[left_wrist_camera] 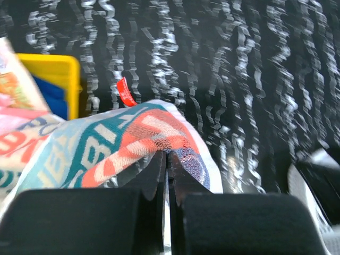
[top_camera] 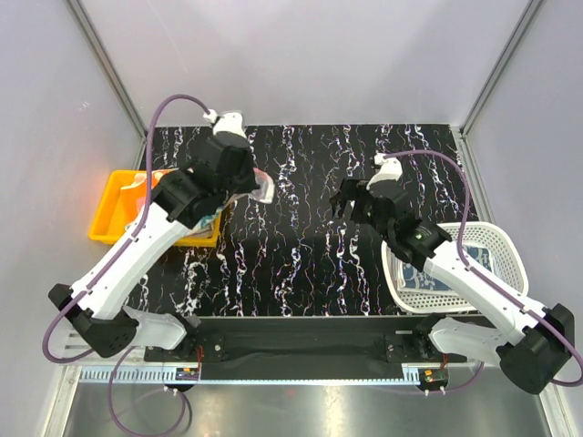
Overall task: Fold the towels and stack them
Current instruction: Grab crumpled towel, then move the towel to the center of the board, then flatten out the crumpled towel
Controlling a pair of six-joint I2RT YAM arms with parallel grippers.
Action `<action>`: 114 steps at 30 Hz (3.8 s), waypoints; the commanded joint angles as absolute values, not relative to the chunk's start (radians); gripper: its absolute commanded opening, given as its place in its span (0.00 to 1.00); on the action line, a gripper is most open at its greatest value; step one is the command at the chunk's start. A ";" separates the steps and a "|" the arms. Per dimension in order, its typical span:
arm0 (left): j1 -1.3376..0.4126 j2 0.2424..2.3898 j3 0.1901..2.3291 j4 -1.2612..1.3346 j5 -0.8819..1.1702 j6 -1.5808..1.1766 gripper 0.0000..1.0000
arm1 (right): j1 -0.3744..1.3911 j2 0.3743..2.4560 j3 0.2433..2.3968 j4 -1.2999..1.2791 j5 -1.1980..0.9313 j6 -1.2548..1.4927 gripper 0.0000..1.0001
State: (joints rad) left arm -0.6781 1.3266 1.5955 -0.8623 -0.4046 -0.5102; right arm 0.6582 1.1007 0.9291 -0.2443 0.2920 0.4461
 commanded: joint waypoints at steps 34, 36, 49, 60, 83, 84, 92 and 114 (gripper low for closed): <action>-1.159 1.327 0.999 -0.279 0.140 -0.535 0.00 | 0.545 1.084 0.985 -0.370 0.444 0.397 1.00; -1.192 1.330 0.932 -0.197 0.175 -0.552 0.00 | 0.543 1.118 0.989 -0.361 0.364 0.396 1.00; -1.261 1.295 0.669 -0.093 0.075 -0.730 0.00 | 0.592 1.309 0.876 -0.249 0.080 0.466 1.00; -1.094 1.223 0.582 -0.256 -0.120 -0.905 0.00 | 0.667 1.230 0.785 -0.192 0.003 0.480 0.62; -1.083 1.175 0.488 -0.209 -0.101 -0.943 0.00 | 0.747 1.442 0.816 -0.130 -0.063 0.543 0.57; -1.083 1.177 0.486 -0.206 -0.101 -0.946 0.00 | 0.750 1.450 0.816 -0.132 -0.066 0.545 0.56; -1.083 1.174 0.477 -0.201 -0.107 -0.951 0.00 | 0.759 1.433 0.792 -0.155 -0.032 0.577 0.43; -1.112 1.078 0.488 -0.264 -0.136 -0.899 0.29 | 0.762 1.482 0.928 -0.150 -0.023 0.595 0.00</action>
State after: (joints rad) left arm -1.0943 1.1236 0.4698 -0.2546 -0.0937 -0.9188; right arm 0.7506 1.4837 0.8616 -0.1707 -0.0364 0.5884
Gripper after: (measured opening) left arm 0.276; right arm 0.011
